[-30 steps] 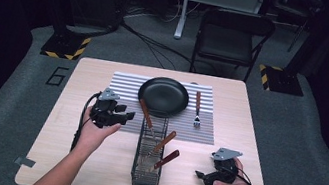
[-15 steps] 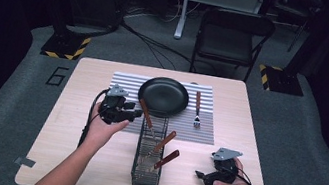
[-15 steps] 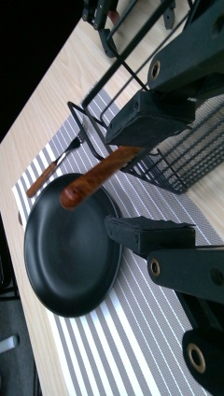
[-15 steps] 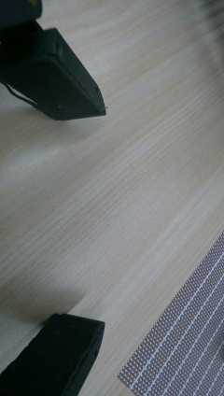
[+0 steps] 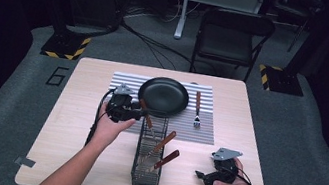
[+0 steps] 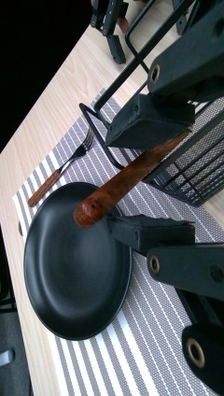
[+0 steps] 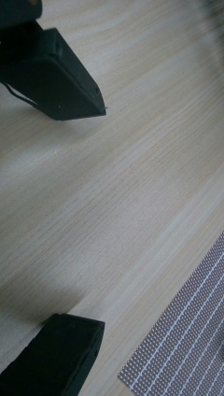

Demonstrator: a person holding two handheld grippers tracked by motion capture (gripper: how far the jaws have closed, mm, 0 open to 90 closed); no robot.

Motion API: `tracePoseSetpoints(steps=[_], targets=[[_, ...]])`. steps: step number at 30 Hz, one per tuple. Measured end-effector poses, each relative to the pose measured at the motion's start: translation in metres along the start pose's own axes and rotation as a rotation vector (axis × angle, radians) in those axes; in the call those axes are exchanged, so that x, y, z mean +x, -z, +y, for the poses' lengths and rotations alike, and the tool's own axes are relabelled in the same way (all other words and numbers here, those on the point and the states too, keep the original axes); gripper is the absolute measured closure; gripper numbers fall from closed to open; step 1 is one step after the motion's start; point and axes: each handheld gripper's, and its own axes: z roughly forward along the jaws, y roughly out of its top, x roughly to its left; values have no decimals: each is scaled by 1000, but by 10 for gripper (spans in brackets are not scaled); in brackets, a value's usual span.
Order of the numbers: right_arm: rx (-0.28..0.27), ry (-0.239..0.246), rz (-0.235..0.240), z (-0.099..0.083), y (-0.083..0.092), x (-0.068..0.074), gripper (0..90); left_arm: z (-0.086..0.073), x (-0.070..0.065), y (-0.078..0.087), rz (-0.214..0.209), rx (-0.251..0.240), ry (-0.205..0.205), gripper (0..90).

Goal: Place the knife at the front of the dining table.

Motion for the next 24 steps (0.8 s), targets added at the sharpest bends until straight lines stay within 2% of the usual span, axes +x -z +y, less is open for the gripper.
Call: tracePoseSetpoints(steps=[6, 12, 20, 24], targets=[[-1, 0, 0, 0, 0, 0, 0, 0, 0, -3, -10, -6, 2, 600], [-1, -1, 0, 0, 0, 0, 0, 1, 1, 0, -22, -17, 9, 635], [0, 1, 0, 0, 0, 0, 0, 5, -6, 9, -32, -46, -10, 669], [1, 3, 1, 0, 0, 0, 0, 11, -13, 16, -46, -67, -38, 695]])
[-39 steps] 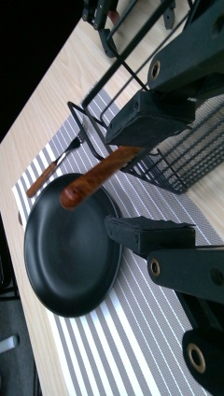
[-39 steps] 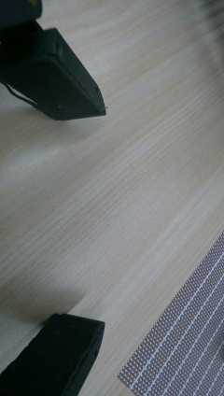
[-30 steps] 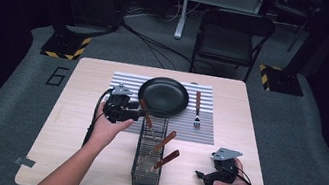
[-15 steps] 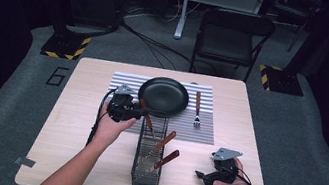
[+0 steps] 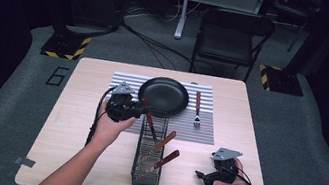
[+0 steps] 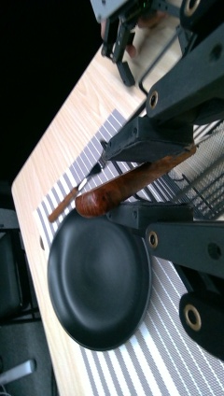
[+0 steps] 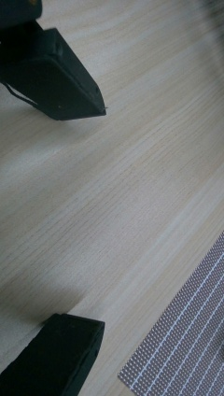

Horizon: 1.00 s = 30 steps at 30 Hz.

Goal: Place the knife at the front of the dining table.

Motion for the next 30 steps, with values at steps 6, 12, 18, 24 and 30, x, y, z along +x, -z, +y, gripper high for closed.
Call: tracePoseSetpoints(steps=[6, 12, 18, 24, 30], targets=[[-1, -3, -1, 0, 0, 0, 0, 6, -7, 4, -45, -2, 0, 734], [-1, -3, -1, 0, 0, 0, 0, 13, -15, 11, -89, -16, -7, 792], [-1, -3, -1, 0, 0, 0, 0, 20, -23, 15, -32, -2, -78, 804], [-1, -3, -1, 0, 0, 0, 0, 20, -20, 16, -12, 2, -79, 804], [0, -3, -1, 0, 0, 0, 0, 14, -16, 11, -19, -13, -66, 797]])
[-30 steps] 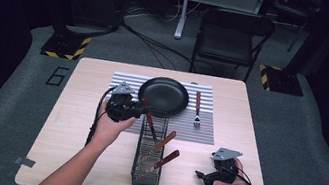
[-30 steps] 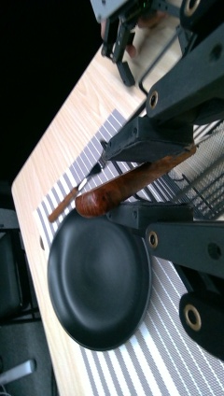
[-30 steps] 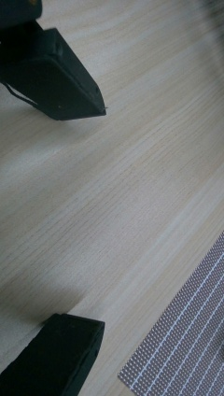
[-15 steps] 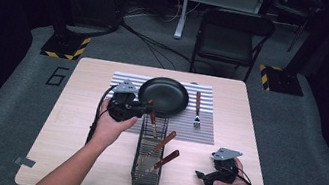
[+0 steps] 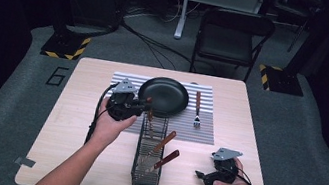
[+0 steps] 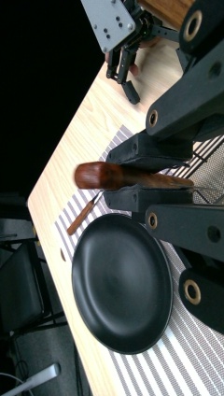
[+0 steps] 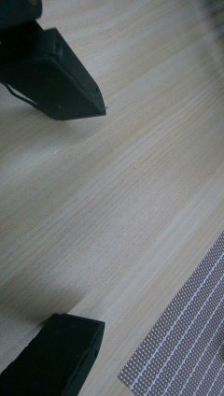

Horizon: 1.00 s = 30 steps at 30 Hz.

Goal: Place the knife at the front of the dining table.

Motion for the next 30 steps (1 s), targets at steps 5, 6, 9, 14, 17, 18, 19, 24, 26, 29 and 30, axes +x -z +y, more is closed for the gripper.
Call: tracePoseSetpoints(steps=[5, 6, 9, 14, 17, 18, 19, 24, 26, 29, 30], targets=[[-1, 3, 1, 0, 0, 0, 0, -16, 3, -15, 15, 51, 9, 778], [0, 2, 1, 0, 0, 0, 0, -18, 3, -17, 18, 54, 14, 779], [-2, -1, 0, 0, 0, 0, 0, -23, 5, -19, 24, 42, 15, 782], [-1, 0, 0, 0, 0, 0, 0, -28, 6, -21, 20, 35, 30, 781], [-2, -1, -1, 0, 0, 0, 0, -29, 5, -22, 18, 50, 18, 784], [-2, 0, -1, 0, 0, 0, 0, -29, 4, -22, 16, 52, 20, 784], [-2, -1, 0, 0, 0, 0, 0, -29, 4, -23, 19, 55, 10, 784], [-2, -1, 0, 0, 0, 0, 0, -31, 3, -25, 15, 57, 16, 786], [-2, -1, -1, 0, 0, 0, 0, -31, 4, -26, 13, 57, 8, 786], [-2, 0, 0, 0, 0, 0, 0, -32, 3, -28, 13, 51, 23, 787], [-2, -1, 0, 0, 0, 0, 0, -32, 3, -28, 12, 51, 16, 787]])
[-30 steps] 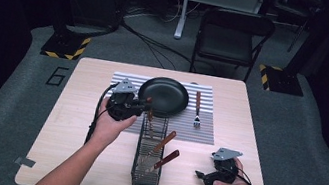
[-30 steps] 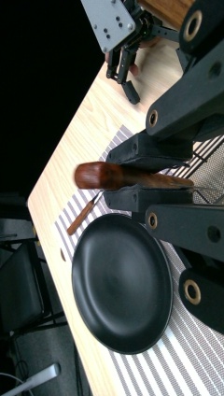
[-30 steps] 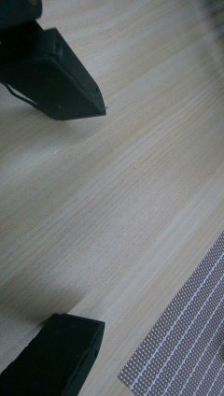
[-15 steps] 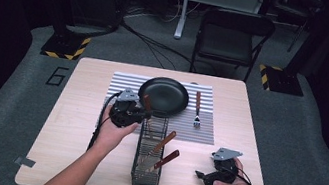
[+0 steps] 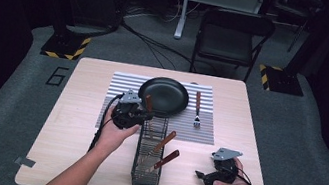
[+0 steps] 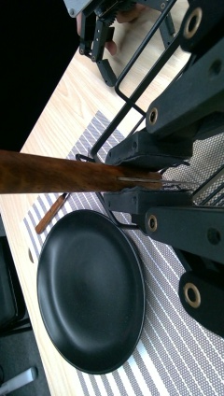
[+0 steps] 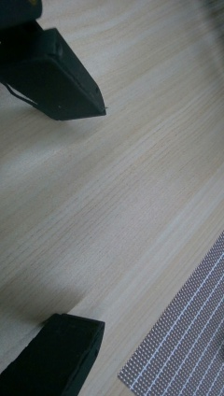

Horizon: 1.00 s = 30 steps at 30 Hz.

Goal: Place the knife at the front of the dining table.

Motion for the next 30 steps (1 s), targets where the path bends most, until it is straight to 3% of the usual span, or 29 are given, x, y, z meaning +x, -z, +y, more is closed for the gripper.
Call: tracePoseSetpoints(steps=[13, 30], targets=[[0, 0, 0, 0, 0, 0, 0, 8, -6, -2, -9, 6, -22, 798], [1, 1, 0, 0, 0, 0, 0, 31, -9, 26, 2, -18, -27, 798]])
